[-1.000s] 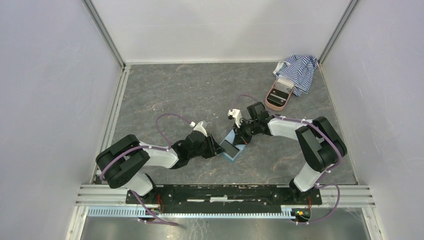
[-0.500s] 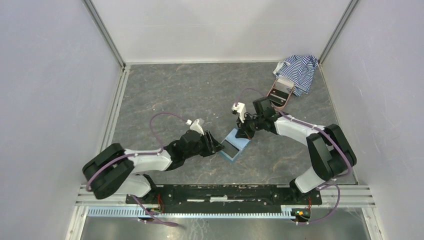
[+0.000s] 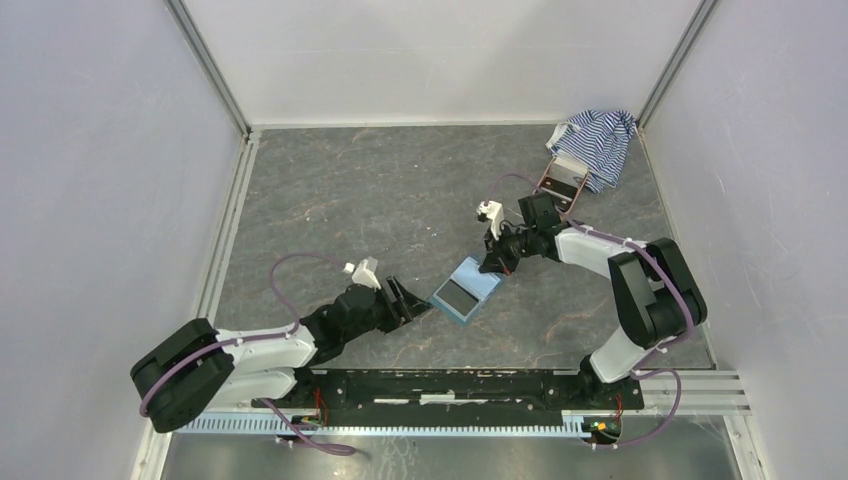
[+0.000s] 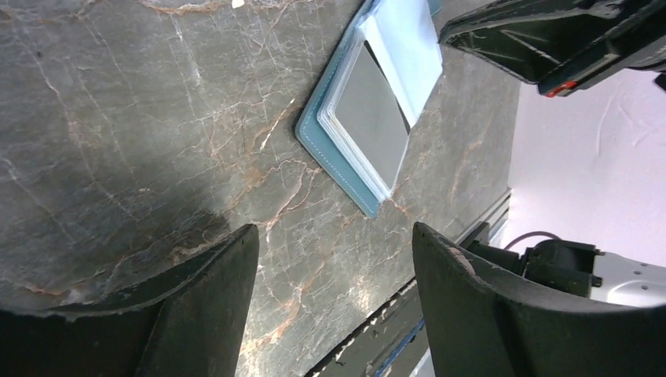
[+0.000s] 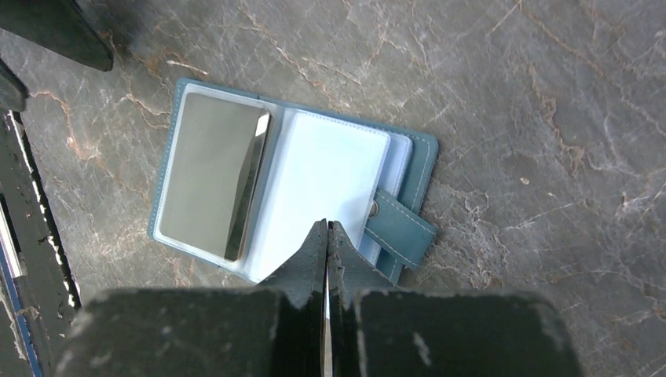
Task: Put the credit cards into the card holder
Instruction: Insert the credit card into the card holder, then close the card holder at the center of the board.
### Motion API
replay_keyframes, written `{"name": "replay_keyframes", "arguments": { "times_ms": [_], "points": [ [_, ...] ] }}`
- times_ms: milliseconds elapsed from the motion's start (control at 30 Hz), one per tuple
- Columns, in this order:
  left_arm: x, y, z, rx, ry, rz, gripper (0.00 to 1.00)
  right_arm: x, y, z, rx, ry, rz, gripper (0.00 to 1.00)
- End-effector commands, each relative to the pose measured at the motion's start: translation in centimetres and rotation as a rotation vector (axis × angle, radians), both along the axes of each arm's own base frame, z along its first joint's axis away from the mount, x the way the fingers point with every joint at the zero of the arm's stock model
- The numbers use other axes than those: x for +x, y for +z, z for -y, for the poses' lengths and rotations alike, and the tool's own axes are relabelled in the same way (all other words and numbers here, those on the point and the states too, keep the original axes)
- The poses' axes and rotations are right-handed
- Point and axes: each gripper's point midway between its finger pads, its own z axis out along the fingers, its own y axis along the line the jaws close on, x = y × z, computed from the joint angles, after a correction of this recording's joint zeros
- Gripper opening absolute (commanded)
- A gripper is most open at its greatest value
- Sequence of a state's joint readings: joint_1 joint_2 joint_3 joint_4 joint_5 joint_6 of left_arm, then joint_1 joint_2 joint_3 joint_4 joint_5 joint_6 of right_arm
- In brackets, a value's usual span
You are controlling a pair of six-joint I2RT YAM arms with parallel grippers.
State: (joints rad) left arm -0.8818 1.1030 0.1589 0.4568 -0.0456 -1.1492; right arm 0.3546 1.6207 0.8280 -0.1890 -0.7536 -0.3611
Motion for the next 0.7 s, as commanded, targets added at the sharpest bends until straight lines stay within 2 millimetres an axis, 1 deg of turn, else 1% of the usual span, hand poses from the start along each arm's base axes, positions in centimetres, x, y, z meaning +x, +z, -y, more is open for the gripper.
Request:
{"name": "replay_keyframes", "arguments": {
  "times_ms": [0, 133, 233, 367, 667],
  "points": [
    [0.8, 2.6, 1.2, -0.159, 0.051, -0.005, 0.78, 0.5, -0.7, 0.3, 0.015, -0.013, -0.014, 0.0],
    [1.0, 2.6, 1.6, -0.189, 0.058, -0.024, 0.79, 0.7, -1.3, 0.9, 0.0, -0.032, -0.025, 0.0],
    [1.1, 2.1, 1.9, -0.173, 0.059, -0.042, 0.79, 0.8, -1.8, 1.3, -0.018, -0.046, -0.035, 0.0],
    [1.3, 0.8, 1.8, -0.138, 0.073, -0.065, 0.8, 0.8, -2.9, 1.8, -0.051, -0.057, -0.06, 0.0],
    [2.7, -0.1, 3.0, -0.088, 0.051, -0.043, 0.84, 0.4, -4.7, 2.7, -0.112, -0.062, -0.102, 0.0]
  ]
}}
